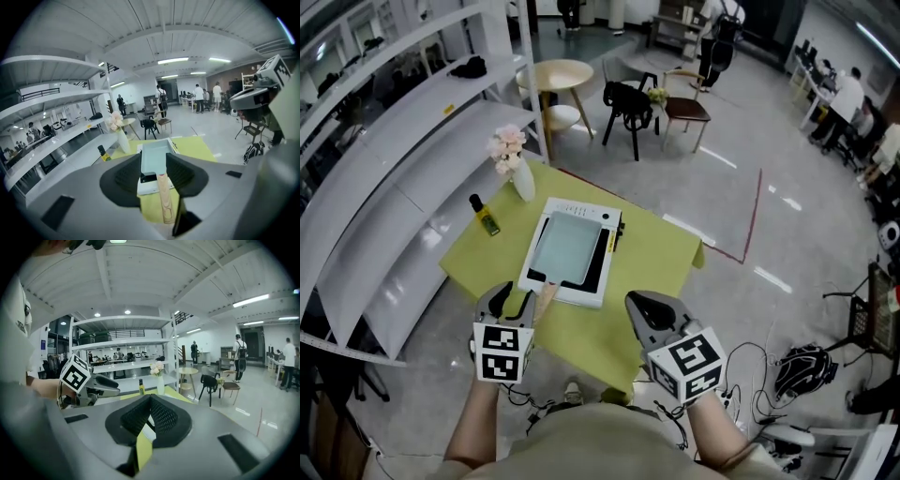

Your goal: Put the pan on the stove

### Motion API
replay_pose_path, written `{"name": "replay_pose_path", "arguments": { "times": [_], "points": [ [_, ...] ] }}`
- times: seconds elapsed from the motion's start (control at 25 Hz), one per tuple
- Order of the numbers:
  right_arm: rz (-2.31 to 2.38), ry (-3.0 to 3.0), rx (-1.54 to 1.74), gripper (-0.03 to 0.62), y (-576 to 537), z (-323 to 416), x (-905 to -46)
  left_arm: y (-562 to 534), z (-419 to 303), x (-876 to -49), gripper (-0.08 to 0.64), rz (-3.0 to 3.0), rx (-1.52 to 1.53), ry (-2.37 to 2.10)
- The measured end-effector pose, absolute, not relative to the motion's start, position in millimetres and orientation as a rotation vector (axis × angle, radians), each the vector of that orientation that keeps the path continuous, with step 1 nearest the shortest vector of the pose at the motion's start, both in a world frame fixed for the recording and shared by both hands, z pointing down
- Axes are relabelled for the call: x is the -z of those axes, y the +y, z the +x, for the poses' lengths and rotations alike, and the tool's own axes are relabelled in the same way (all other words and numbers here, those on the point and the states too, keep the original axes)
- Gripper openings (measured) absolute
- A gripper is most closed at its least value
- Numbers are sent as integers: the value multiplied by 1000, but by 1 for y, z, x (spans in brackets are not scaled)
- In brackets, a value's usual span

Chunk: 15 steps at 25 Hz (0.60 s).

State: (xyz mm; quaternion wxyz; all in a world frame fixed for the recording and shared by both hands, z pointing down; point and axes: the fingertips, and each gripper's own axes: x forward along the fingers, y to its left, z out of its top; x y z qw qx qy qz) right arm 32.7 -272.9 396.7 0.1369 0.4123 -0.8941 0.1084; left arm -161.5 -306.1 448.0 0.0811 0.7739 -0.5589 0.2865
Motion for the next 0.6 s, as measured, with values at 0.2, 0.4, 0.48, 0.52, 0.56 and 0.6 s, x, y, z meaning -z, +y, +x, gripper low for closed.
{"name": "replay_pose_path", "arguments": {
  "times": [0.2, 0.4, 0.48, 0.52, 0.56, 0.6],
  "points": [
    [1204, -2665, -249, 6, -260, 28, -357, -289, -152, -393, 166, 2468, -711, -1684],
    [1262, -2734, -174, 6, -251, 33, -321, -276, -158, -343, 94, 2545, -592, -1809],
    [1290, -2761, -139, 6, -247, 36, -306, -269, -159, -323, 87, 2592, -525, -1841],
    [1304, -2772, -125, 6, -245, 38, -299, -266, -159, -314, 82, 2611, -488, -1859],
    [1317, -2780, -111, 6, -242, 40, -294, -262, -161, -306, 69, 2624, -451, -1877],
    [1329, -2784, -96, 6, -240, 42, -289, -258, -162, -299, 59, 2630, -415, -1896]
  ]
}}
